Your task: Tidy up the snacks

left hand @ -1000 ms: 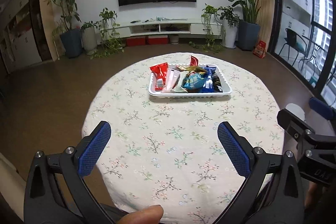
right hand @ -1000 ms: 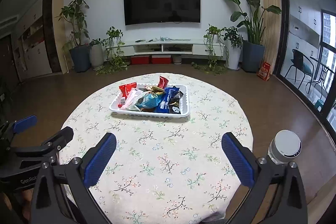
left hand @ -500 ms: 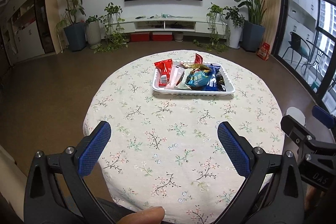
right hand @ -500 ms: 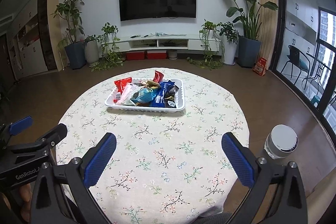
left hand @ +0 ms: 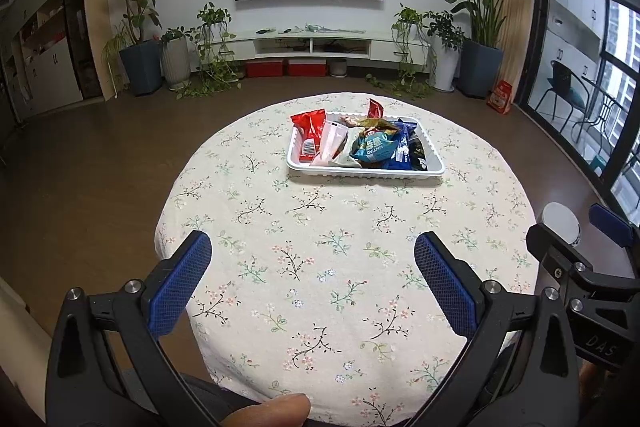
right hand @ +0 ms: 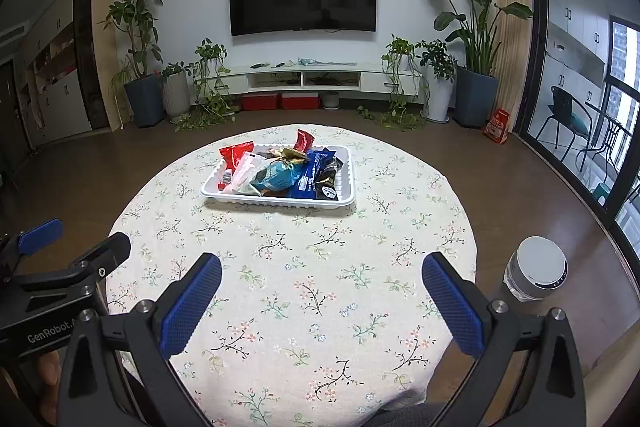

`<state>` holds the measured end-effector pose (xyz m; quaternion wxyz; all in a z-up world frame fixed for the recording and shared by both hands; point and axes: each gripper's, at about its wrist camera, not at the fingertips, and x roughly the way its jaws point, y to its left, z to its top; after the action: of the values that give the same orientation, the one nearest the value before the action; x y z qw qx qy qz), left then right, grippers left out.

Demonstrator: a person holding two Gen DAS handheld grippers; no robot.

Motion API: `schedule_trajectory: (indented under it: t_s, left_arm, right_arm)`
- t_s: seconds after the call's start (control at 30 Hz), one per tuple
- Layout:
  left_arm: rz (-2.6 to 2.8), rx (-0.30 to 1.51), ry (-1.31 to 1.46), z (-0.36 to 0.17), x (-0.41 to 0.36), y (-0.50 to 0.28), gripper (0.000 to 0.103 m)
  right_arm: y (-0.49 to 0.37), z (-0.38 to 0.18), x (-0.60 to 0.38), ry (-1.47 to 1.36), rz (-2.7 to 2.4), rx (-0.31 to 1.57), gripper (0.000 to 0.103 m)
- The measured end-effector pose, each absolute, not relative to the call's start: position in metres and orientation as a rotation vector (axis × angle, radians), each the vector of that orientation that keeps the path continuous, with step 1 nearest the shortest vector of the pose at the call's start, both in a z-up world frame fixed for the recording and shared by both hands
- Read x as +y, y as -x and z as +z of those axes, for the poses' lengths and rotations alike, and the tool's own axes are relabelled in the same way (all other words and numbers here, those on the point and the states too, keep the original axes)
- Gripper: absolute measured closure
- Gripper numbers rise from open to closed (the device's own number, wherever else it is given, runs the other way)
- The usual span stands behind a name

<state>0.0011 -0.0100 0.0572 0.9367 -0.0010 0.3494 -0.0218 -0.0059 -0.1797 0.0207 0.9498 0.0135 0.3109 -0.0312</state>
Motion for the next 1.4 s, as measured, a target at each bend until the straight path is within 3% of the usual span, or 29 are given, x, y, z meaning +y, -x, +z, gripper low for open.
schedule_trajectory:
  t_s: [1.4]
  left_arm:
    - [-0.04,0.723,0.009,0.051,-0.011,-0.003,0.0]
  right_arm:
    - [0.005,0.007,-0.183,-0.016,-0.056,0.67,0.0]
